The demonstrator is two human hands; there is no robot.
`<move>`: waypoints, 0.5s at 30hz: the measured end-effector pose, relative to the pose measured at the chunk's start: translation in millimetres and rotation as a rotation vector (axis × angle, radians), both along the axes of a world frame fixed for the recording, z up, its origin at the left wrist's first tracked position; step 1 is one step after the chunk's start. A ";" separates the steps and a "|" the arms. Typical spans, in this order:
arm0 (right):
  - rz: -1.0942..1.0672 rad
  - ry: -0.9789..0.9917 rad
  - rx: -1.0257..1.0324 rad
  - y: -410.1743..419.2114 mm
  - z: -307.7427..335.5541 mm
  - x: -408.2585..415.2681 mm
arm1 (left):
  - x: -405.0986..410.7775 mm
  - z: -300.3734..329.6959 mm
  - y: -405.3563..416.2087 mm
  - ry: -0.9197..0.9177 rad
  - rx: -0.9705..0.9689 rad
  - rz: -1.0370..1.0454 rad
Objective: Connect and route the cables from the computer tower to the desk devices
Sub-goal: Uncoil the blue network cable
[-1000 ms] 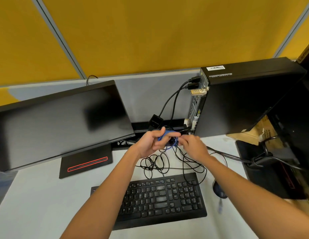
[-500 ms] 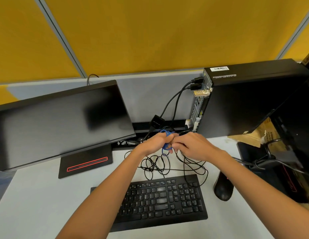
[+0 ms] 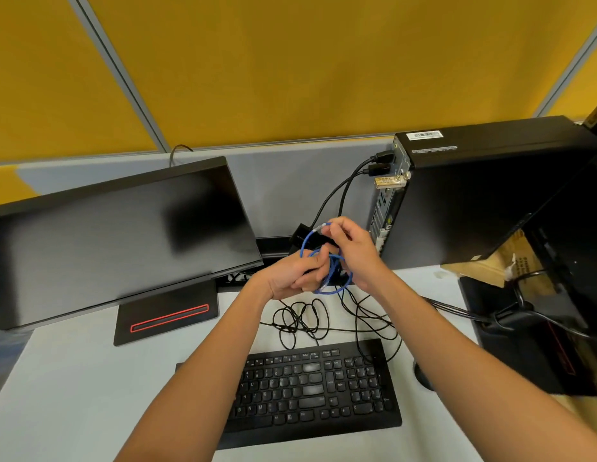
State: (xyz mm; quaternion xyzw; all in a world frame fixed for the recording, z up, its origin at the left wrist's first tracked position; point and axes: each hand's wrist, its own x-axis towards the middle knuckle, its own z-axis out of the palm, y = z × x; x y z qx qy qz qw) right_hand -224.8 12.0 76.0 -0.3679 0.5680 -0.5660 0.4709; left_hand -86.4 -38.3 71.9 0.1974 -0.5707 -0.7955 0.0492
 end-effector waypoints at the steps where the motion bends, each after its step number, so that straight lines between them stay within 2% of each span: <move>1: 0.011 -0.072 0.014 -2.9 0.8 1.4 | 0.9 -0.2 -0.5 0.009 0.007 0.005; 3: 0.106 -0.077 0.012 -8.4 3.9 0.0 | 4.7 -2.3 -0.4 0.020 0.048 0.008; 6: 0.274 0.143 0.061 -12.7 3.3 -10.6 | 6.6 -7.2 2.0 0.022 0.088 0.003; 8: 0.301 0.239 0.163 -13.8 0.9 -15.4 | 5.1 -7.9 4.3 0.012 0.100 0.029; 11: 0.214 -0.005 0.276 -15.5 4.7 -11.8 | 0.2 -6.1 5.1 0.014 0.108 0.093; 15: 0.047 -0.510 0.230 -15.1 11.0 -12.7 | -5.7 -2.7 6.8 0.033 0.090 0.141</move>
